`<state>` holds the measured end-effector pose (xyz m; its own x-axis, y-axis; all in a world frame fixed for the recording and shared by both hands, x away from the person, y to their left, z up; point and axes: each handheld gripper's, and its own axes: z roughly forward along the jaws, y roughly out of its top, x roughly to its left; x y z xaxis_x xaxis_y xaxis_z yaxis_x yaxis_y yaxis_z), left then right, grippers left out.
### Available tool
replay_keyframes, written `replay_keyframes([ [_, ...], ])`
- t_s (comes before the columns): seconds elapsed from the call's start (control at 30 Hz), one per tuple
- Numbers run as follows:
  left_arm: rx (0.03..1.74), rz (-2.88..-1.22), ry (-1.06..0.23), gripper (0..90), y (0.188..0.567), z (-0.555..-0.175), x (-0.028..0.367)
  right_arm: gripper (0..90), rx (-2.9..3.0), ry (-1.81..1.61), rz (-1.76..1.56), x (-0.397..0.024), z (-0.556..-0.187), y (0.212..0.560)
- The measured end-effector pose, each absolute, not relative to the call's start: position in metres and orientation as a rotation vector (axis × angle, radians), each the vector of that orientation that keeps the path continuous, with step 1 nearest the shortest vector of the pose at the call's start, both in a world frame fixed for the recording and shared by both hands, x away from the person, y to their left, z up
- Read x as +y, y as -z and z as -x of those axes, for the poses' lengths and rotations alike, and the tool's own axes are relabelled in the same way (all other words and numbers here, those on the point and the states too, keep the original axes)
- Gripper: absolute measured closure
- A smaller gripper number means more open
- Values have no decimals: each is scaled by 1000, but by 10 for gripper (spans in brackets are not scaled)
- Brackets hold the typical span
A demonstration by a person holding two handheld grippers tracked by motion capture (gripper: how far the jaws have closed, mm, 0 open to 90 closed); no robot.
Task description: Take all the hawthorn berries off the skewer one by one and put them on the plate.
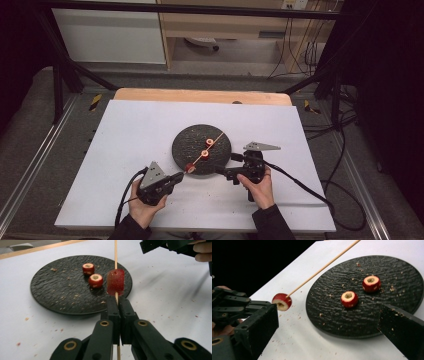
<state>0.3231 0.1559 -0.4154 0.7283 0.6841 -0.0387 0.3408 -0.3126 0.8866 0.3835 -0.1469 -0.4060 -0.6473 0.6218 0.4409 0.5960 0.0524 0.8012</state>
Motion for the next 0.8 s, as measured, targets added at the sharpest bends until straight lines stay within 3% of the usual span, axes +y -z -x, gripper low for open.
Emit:
replay_keyframes([
  [0.5,723,-1953,-379,882,423,-320,113,86,2255,-1756,-1362,-152,-369,422],
  [0.67,720,-1953,-376,882,426,-320,110,160,2271,-1768,-1365,-147,-369,429],
  [0.8,718,-1957,-372,882,428,-318,106,278,2266,-1804,-1359,-144,-367,432],
])
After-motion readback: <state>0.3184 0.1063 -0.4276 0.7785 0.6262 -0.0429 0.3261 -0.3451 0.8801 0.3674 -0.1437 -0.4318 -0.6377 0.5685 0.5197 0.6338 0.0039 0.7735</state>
